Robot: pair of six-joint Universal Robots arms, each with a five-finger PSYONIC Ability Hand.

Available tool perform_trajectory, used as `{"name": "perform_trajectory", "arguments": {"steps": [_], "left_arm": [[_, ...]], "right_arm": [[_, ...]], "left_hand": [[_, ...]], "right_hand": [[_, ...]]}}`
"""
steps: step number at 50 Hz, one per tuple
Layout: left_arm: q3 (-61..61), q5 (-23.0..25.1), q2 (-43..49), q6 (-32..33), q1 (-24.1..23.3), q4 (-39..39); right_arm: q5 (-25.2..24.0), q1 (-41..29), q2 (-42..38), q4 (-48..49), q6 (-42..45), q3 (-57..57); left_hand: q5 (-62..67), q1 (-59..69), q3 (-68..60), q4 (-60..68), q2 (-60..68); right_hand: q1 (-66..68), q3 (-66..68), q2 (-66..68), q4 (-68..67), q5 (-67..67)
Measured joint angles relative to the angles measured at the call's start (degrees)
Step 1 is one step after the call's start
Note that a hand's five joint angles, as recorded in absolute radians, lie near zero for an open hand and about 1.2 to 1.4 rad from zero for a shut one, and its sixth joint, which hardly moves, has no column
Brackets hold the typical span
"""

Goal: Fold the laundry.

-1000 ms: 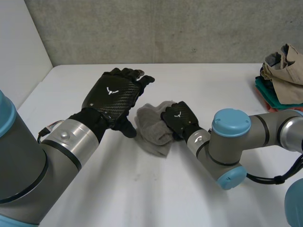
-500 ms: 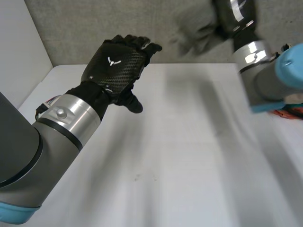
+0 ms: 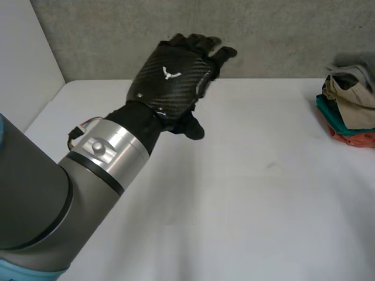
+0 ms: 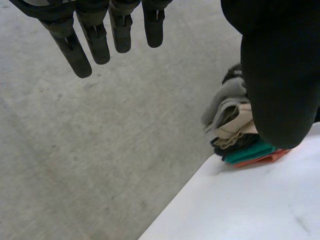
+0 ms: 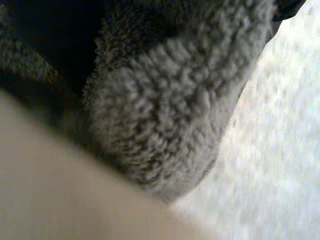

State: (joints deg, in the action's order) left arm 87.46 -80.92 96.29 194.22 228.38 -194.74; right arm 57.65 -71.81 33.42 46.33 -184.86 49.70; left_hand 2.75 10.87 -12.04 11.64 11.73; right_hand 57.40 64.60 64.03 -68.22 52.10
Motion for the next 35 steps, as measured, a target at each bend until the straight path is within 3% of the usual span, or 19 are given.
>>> {"name": "perform_trajectory", "arguments": {"steps": [9, 20, 24, 27, 35], "left_arm": [[1.73, 7.88, 0.3, -0.15, -1.13, -0.03], [2.19, 9.1, 1.24, -0.2, -1.34, 0.33], [2.11, 8.99, 1.5, -0.17, -1.49, 0.35], [1.98, 8.95, 1.56, -0.17, -1.54, 0.37], [1.61, 8.93, 1.54, -0.2, -1.71, 0.41]], "right_arm": [[-8.45, 5.42, -5.66, 1.97, 0.43, 3.88], [-10.43, 4.76, -5.92, 2.28, 1.03, 5.28], [-9.11, 4.63, -3.08, 1.75, 1.03, 6.94], [-7.29, 4.65, 0.4, 1.18, 1.13, 9.19], [-2.1, 5.04, 10.76, -7.14, 3.82, 14.27]], "left_hand": [[0.0, 0.0, 0.0, 0.0, 0.0], [0.0, 0.0, 0.0, 0.0, 0.0], [0.0, 0.0, 0.0, 0.0, 0.0], [0.0, 0.0, 0.0, 0.0, 0.0], [0.0, 0.0, 0.0, 0.0, 0.0]], "right_hand": [[-0.04, 0.7, 0.0, -0.2, 2.6], [-0.04, 0.64, -0.01, 0.17, 5.02], [-30.62, -32.48, -35.31, 33.79, -23.92], [-43.63, -50.51, -50.77, 53.46, -41.54], [-43.81, -52.12, -51.8, 55.73, -49.58]]}}
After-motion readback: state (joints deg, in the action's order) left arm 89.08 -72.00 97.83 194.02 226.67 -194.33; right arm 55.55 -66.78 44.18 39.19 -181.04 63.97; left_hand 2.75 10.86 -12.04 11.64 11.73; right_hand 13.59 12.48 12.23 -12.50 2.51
